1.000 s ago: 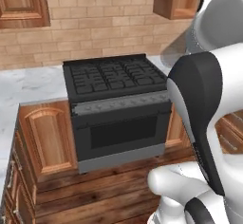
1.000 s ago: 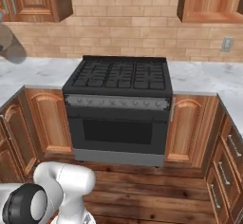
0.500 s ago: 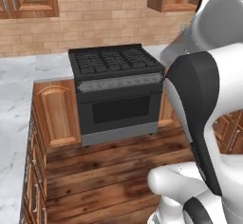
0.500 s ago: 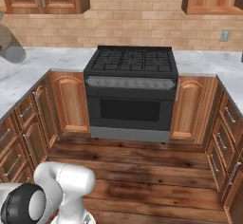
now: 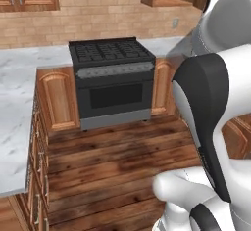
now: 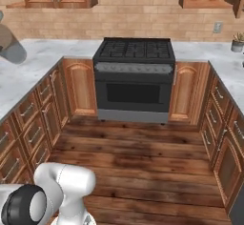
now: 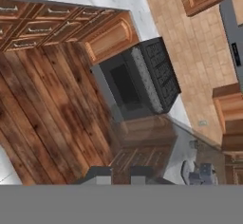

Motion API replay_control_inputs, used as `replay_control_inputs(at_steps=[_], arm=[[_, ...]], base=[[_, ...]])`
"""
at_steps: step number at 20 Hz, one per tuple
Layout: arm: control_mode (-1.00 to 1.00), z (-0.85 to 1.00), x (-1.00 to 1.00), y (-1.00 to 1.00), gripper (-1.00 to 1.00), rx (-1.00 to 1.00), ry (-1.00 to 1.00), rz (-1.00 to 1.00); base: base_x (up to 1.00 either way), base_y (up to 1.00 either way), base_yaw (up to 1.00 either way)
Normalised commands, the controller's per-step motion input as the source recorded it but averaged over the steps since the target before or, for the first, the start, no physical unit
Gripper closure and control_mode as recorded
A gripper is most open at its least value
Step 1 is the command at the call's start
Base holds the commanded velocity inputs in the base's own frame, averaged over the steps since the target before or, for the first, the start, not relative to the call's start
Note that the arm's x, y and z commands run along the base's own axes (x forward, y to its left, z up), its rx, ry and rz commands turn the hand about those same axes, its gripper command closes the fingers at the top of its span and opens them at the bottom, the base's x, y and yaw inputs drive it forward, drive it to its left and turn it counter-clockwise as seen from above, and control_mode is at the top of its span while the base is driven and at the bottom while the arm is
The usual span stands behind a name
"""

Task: There is a bowl on the dining counter. Grab a lemon wedge from the fridge and place it in the bowl. Then get the liquor bottle and glass cup from the cabinet and place them next to the bowl.

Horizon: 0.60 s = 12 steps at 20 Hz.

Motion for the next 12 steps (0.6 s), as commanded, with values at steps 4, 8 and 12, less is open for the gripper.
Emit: replay_control_inputs(at_steps=[4, 8, 12], arm=[[1.00, 0.00, 0.00, 0.00, 1.00, 0.00, 0.00, 0.00], [1.00, 0.00, 0.00, 0.00, 1.00, 0.00, 0.00, 0.00], [1.00, 0.00, 0.00, 0.00, 1.00, 0.00, 0.00, 0.00]], base=[[-1.00, 0.26, 0.00], [-0.57, 0.89, 0.00], [-0.02, 1.00, -0.03]])
